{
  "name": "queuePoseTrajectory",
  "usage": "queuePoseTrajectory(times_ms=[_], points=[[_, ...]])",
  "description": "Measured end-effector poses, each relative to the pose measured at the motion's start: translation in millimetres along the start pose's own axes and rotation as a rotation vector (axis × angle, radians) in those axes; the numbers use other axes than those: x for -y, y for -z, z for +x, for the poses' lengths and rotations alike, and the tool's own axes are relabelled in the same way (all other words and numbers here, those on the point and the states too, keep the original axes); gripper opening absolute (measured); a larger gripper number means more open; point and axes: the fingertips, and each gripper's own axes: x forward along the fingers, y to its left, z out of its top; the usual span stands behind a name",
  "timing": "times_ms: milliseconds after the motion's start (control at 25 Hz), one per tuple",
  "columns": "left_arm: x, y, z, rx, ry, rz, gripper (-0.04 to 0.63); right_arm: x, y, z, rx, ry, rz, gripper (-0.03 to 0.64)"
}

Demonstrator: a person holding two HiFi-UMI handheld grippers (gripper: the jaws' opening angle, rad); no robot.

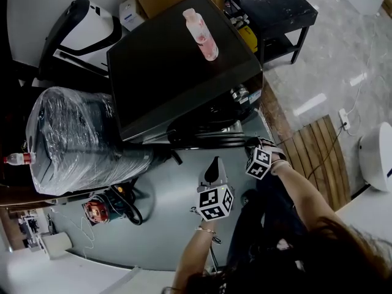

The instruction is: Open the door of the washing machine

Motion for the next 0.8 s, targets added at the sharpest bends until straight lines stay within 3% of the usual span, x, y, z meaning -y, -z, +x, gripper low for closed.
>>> queuePoseTrajectory(times_ms=[800], points=[[-2, 54, -74, -0.01, 0.112, 0.048, 0.014, -88, 10, -20, -0.028, 0.045, 0.099, 0.074]])
